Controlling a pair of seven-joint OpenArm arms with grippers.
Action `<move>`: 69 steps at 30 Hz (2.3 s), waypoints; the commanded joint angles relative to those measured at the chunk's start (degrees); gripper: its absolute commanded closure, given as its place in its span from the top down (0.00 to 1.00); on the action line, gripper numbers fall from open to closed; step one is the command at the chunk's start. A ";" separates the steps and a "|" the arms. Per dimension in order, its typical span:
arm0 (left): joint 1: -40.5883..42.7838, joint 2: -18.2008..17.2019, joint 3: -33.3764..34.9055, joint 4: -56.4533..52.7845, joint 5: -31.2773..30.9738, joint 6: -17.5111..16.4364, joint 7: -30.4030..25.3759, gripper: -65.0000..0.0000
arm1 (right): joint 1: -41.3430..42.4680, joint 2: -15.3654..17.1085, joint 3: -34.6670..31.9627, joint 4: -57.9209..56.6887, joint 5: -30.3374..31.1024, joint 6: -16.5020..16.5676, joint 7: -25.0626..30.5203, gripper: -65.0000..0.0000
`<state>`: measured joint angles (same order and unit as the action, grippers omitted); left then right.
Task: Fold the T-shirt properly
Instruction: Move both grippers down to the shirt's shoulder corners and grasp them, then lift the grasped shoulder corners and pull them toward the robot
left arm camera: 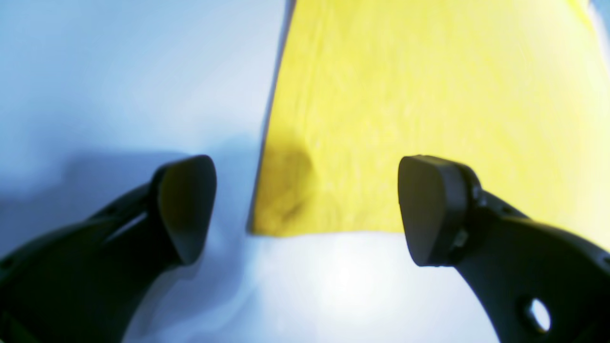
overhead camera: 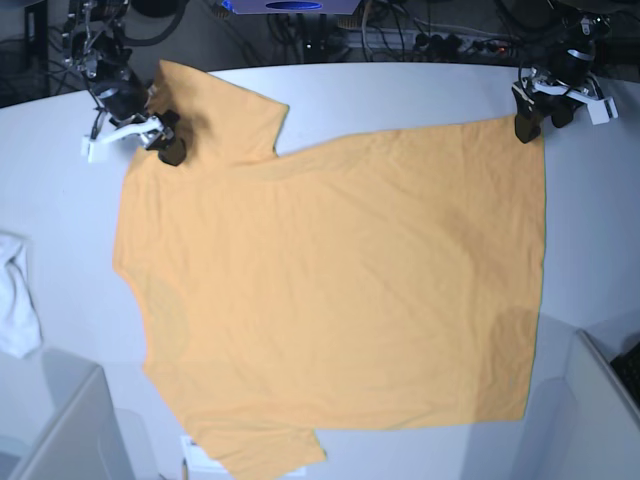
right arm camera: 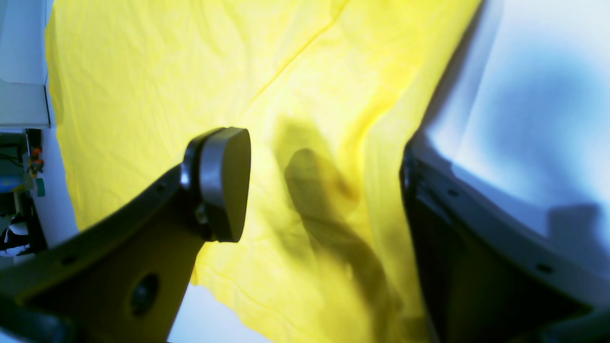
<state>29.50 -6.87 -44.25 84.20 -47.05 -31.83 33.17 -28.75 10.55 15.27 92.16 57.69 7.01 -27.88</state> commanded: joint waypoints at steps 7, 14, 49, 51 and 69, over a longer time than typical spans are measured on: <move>-1.58 0.32 2.01 -1.79 2.26 1.29 7.93 0.78 | -0.83 0.49 -0.01 -0.42 -1.82 -1.69 -2.85 0.55; -2.38 0.32 1.57 -1.79 2.17 1.02 12.24 0.64 | -0.57 0.49 -0.01 -0.34 -1.82 -1.69 -2.67 0.55; 5.19 -4.51 -2.12 14.74 2.70 1.29 12.50 0.00 | -9.18 0.14 -0.10 15.93 -1.65 -2.21 -2.93 0.00; 5.45 -4.42 -0.98 16.50 2.70 1.37 12.50 0.00 | -8.57 0.14 -0.01 18.13 -1.65 -2.21 -2.93 0.00; 0.17 -3.81 -1.33 21.95 2.17 5.07 16.28 0.00 | 5.06 0.14 0.07 21.03 -1.65 -5.91 -13.57 0.00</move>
<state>29.52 -10.09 -45.06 104.95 -43.77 -26.76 50.43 -24.12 10.22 15.05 112.25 55.20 0.51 -42.52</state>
